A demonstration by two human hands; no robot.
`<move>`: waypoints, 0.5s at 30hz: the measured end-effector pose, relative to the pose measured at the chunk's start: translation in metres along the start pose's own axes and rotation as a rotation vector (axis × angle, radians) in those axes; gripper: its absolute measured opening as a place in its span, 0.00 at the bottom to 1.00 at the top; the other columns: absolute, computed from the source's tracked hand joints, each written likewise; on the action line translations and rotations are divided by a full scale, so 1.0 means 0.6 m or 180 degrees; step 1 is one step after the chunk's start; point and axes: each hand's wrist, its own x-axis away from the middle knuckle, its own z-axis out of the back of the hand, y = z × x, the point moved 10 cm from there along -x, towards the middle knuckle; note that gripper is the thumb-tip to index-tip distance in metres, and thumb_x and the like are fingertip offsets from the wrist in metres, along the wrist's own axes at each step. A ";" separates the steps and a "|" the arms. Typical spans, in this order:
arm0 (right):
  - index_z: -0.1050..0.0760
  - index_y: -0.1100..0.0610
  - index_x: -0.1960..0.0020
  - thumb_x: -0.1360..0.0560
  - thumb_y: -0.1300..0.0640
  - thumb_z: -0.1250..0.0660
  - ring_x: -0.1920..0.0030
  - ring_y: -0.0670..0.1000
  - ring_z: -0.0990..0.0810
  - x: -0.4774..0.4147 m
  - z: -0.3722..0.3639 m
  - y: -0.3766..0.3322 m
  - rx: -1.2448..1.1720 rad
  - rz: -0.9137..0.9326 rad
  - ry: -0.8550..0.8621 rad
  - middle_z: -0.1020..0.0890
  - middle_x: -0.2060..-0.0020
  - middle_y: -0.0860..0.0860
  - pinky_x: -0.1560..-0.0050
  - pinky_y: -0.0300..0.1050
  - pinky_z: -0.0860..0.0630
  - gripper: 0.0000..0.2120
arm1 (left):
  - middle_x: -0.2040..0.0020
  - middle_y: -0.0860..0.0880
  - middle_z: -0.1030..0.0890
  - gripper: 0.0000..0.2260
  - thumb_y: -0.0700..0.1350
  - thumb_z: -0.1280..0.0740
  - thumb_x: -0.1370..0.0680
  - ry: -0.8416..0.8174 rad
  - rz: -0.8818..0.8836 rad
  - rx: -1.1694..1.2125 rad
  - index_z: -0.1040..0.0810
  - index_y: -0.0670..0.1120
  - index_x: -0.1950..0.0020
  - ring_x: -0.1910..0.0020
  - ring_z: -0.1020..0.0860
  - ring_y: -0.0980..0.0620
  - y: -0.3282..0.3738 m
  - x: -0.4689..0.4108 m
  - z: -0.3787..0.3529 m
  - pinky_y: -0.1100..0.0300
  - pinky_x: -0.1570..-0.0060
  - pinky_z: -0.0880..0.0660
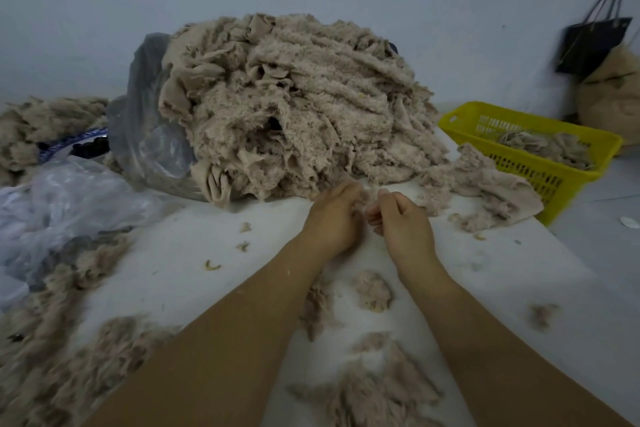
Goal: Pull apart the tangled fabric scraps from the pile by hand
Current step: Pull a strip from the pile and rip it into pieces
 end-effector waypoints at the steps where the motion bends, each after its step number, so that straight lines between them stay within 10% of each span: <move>1: 0.22 0.52 0.64 0.17 0.49 0.41 0.63 0.45 0.21 0.000 -0.002 0.001 -0.0006 -0.0005 -0.0012 0.18 0.66 0.46 0.53 0.48 0.22 0.19 | 0.26 0.46 0.32 0.20 0.45 0.40 0.18 -0.0053 0.0114 -0.0224 0.31 0.47 0.26 0.28 0.35 0.42 -0.007 -0.007 -0.009 0.50 0.30 0.38; 5: 0.23 0.52 0.63 0.17 0.48 0.42 0.60 0.50 0.20 0.002 -0.004 -0.002 0.0085 -0.0006 -0.0029 0.18 0.64 0.48 0.51 0.53 0.22 0.19 | 0.44 0.43 0.25 0.02 0.40 0.38 0.21 0.0436 0.0351 -0.0005 0.26 0.46 0.51 0.43 0.29 0.41 -0.009 -0.005 0.014 0.52 0.45 0.33; 9: 0.23 0.51 0.47 0.18 0.54 0.40 0.48 0.53 0.21 -0.004 -0.013 -0.012 0.0088 0.0096 -0.0241 0.21 0.47 0.51 0.43 0.54 0.22 0.07 | 0.60 0.52 0.24 0.10 0.44 0.37 0.18 0.0289 0.0583 0.1826 0.29 0.48 0.60 0.60 0.26 0.55 -0.006 0.040 0.020 0.59 0.59 0.32; 15: 0.19 0.49 0.49 0.17 0.41 0.49 0.51 0.44 0.18 0.039 -0.078 -0.037 -0.0249 0.0335 -0.1343 0.15 0.57 0.45 0.51 0.33 0.23 0.22 | 0.44 0.44 0.20 0.12 0.47 0.37 0.19 -0.0480 0.0319 0.3791 0.23 0.38 0.47 0.44 0.21 0.48 0.018 0.142 0.031 0.52 0.36 0.25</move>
